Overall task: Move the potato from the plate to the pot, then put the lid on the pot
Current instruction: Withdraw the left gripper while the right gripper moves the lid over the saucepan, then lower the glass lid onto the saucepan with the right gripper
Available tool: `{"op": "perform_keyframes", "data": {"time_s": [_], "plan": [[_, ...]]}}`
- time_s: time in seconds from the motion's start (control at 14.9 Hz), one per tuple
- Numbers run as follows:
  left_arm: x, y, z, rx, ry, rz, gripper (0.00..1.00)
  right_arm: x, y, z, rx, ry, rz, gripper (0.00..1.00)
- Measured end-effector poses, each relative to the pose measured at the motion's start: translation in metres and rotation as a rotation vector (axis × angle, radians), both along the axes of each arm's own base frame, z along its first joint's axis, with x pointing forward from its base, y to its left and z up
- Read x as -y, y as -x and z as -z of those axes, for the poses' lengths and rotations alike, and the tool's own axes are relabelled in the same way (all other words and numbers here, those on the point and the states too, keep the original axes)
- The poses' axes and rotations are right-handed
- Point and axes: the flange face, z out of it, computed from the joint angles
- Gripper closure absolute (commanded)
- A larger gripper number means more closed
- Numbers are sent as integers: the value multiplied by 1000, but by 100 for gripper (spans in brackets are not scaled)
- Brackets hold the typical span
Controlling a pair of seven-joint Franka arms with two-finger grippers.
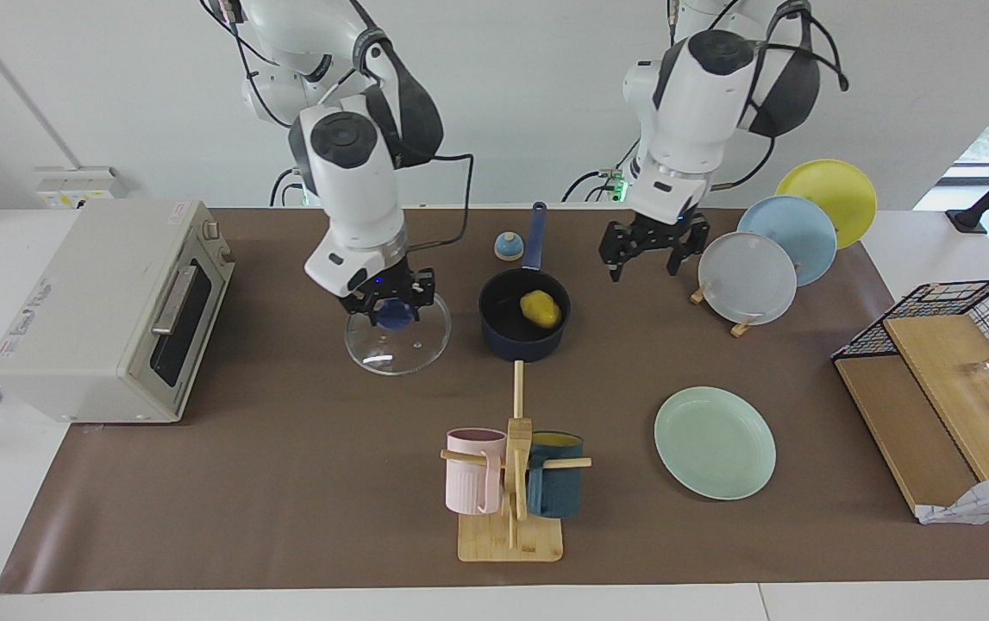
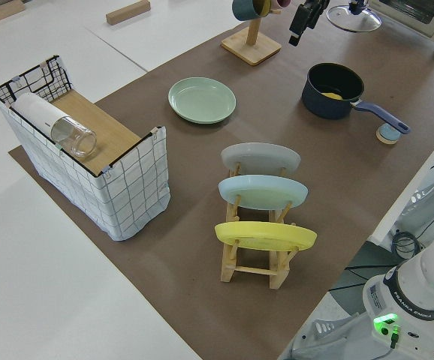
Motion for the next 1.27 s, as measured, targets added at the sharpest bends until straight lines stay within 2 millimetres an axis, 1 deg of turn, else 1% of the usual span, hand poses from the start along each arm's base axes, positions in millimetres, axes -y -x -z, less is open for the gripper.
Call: {"op": "perform_keyframes", "data": {"time_s": [0.07, 0.13, 0.2, 0.33, 0.47, 0.54, 0.67, 0.74, 0.87, 1.0, 1.14, 1.27], "plan": [[-25, -7, -11, 2, -6, 17, 0, -25, 11, -3, 4, -2, 22, 47], [-48, -13, -19, 7, -11, 33, 0, -45, 21, -4, 5, -3, 42, 51], [-68, -18, -22, 8, -17, 54, 0, -64, 30, -3, 8, -6, 61, 52], [-98, -24, -22, -2, -30, 108, 0, -98, 46, -2, 28, -24, 100, 52], [-118, -26, -22, -10, -37, 133, 0, -128, 64, 1, 33, -30, 116, 53], [-123, -25, -23, -16, -38, 136, 0, -143, 73, 5, 31, -31, 119, 53], [-126, -21, -26, -33, -40, 135, 0, -171, 88, 16, 36, -35, 127, 52], [-129, -20, -31, -39, -41, 130, 0, -180, 93, 24, 43, -25, 125, 52], [-135, -14, -45, -54, -42, 122, 0, -189, 96, 40, 38, -9, 117, 52], [-136, -7, -64, -74, -44, 119, 0, -188, 93, 48, 31, 2, 118, 53], [-136, -3, -84, -71, -42, 107, 0, -187, 91, 51, 29, 6, 121, 52], [-137, -3, -90, -61, -41, 98, 0, -186, 92, 53, 28, 7, 121, 52]]}}
